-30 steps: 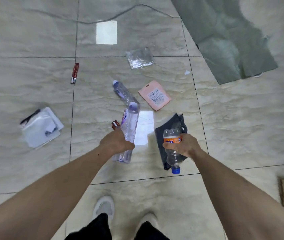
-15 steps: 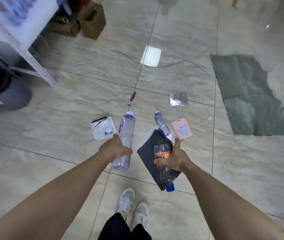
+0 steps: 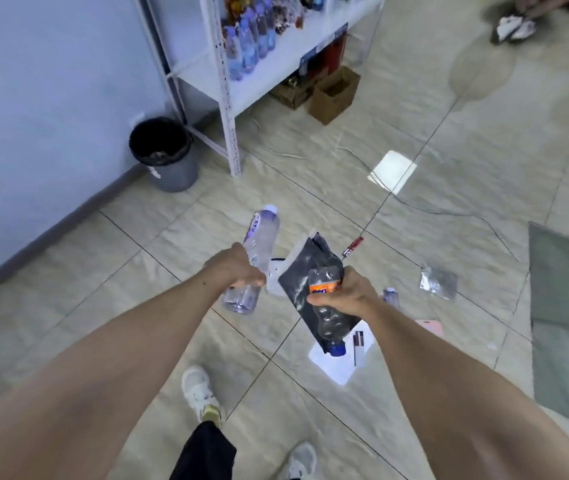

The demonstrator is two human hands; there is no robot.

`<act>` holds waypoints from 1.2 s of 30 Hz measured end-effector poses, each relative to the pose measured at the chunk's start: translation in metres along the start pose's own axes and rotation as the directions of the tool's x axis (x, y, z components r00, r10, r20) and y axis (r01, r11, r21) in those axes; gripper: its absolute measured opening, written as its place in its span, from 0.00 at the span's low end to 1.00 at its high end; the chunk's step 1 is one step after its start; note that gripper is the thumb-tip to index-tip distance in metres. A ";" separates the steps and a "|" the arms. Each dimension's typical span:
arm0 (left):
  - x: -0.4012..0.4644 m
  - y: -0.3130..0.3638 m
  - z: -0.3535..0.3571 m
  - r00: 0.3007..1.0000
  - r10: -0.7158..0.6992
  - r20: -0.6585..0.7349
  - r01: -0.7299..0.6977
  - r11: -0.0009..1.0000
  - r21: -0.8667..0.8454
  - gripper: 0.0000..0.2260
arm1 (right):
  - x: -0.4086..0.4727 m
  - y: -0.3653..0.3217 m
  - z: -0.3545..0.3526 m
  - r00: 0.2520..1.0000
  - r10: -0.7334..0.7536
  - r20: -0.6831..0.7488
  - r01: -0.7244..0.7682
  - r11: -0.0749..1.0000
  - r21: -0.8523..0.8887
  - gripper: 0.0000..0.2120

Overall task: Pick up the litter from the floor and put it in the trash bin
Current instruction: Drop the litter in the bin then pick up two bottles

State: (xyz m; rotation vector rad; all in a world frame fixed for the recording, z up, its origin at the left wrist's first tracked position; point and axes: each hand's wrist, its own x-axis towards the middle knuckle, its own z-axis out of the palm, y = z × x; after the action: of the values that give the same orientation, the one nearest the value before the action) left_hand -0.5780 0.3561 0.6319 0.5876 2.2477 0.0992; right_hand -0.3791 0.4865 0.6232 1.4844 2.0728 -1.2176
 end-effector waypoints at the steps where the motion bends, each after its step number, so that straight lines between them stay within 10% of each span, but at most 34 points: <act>1: 0.007 -0.014 -0.019 1.000 -0.014 -0.006 0.014 1.000 -0.004 0.29 | 0.006 -0.025 0.007 1.000 -0.011 0.008 0.011 1.000 -0.001 0.39; 36: 0.493 -0.255 -0.453 0.988 -0.134 0.082 0.146 0.975 -0.169 0.25 | 0.444 -0.642 0.132 0.996 -0.059 0.061 0.067 0.988 -0.142 0.39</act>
State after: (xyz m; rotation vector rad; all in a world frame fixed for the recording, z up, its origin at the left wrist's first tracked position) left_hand -1.2871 0.3991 0.5385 0.3322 2.1776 0.1995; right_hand -1.1587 0.5941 0.5392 1.3154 2.1359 -1.0937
